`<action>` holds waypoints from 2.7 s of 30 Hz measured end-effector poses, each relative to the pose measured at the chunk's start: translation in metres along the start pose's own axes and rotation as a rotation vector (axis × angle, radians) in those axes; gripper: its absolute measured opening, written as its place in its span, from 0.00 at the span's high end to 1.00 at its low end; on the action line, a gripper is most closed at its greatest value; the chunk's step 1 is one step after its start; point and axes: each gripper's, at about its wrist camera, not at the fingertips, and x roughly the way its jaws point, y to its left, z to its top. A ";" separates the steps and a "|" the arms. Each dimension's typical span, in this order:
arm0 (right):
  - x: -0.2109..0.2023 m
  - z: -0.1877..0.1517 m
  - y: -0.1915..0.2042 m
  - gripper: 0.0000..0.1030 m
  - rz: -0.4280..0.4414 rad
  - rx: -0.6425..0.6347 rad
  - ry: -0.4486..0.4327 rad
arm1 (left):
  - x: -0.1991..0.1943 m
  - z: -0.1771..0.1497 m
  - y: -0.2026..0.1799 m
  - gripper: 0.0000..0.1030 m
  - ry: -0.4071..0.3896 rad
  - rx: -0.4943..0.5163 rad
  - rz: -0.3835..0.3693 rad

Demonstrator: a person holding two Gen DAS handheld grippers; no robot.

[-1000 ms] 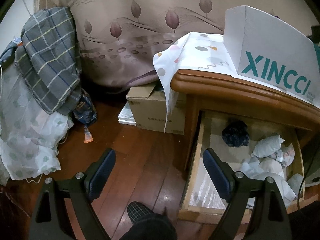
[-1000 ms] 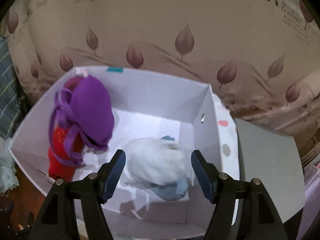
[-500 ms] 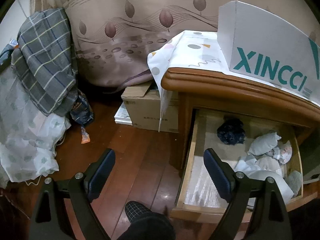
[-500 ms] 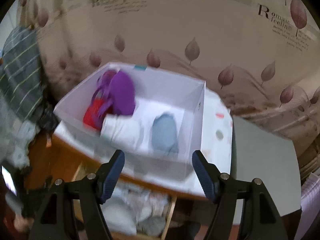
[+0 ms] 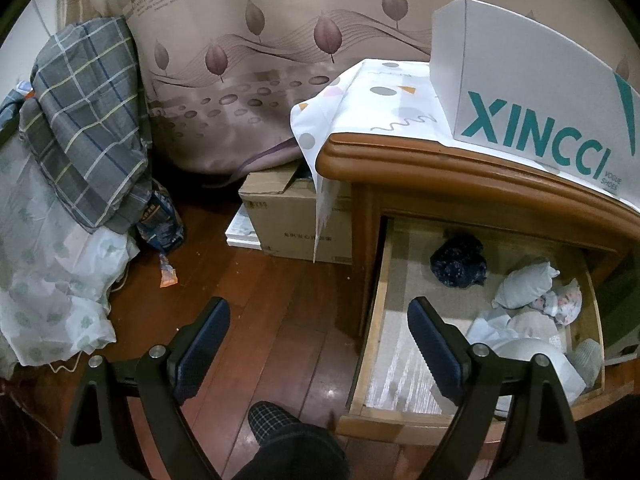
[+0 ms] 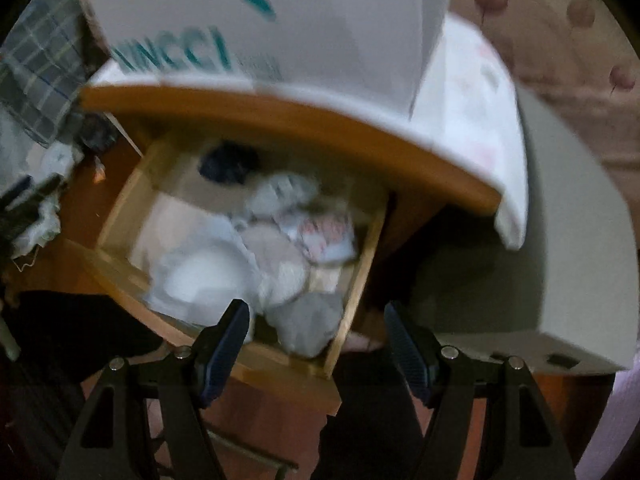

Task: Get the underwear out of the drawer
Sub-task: 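Move the right tool back down into the drawer over the grey items, then grasp the grey striped sock bundle with the right tool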

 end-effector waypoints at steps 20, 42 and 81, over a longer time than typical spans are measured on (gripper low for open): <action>0.130 0.002 0.006 0.29 -0.036 -0.004 0.281 | 0.010 0.001 -0.005 0.14 0.031 0.018 -0.016; 0.142 0.014 0.048 0.30 -0.033 -0.272 0.410 | 0.017 -0.001 -0.009 0.14 0.052 0.028 -0.033; 0.155 0.000 0.075 0.72 -0.075 -0.294 0.347 | 0.024 -0.002 -0.015 0.14 0.098 0.058 -0.033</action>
